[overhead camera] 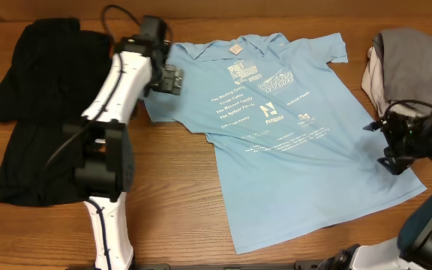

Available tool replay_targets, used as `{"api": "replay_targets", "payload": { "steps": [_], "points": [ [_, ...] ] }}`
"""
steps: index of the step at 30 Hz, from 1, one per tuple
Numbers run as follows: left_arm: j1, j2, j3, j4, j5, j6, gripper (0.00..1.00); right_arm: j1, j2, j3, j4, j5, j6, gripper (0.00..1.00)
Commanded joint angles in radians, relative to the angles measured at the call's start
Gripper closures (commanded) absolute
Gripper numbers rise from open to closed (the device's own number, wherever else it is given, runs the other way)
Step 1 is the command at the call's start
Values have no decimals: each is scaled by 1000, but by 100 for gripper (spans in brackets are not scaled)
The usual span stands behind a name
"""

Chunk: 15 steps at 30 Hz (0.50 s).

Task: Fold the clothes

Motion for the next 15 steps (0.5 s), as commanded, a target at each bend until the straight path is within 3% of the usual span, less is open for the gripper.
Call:
{"api": "replay_targets", "payload": {
  "steps": [1,10,15],
  "points": [
    [56,0,1,25,65,19,0,82,-93,47,-34,6,-76,2],
    [89,2,1,26,128,42,0,403,-109,43,-209,56,-70,2],
    [88,2,1,26,131,41,0,568,-109,-3,-214,150,24,1]
  ]
}}
